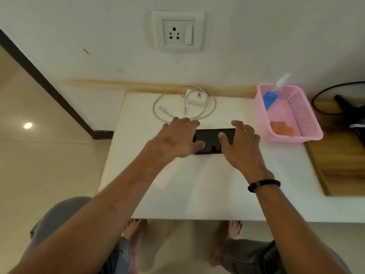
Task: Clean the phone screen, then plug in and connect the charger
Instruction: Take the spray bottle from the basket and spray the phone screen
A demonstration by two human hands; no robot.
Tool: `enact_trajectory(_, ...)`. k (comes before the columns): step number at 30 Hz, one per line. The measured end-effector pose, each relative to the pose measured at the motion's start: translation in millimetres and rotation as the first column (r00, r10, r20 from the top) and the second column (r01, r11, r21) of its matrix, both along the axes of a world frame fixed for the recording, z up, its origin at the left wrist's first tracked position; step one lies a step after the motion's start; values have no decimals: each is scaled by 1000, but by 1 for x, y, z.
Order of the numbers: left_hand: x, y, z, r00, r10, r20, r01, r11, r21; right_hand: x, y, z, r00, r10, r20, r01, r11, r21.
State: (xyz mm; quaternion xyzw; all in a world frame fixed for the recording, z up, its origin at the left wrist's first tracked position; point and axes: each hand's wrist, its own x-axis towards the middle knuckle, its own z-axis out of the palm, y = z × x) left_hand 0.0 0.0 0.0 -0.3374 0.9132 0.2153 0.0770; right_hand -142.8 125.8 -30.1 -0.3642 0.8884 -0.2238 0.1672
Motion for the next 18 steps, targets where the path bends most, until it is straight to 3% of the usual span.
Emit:
enact_trajectory(6,-7,7,-9,993,-82,88,79,996,46,-8,3,-11,998,-1,70,-9,990,137)
enact_trajectory(18,-15,5,-5,990,21,139,-27,999,45,-9,4,-9,986,9,166,-14,1000,26)
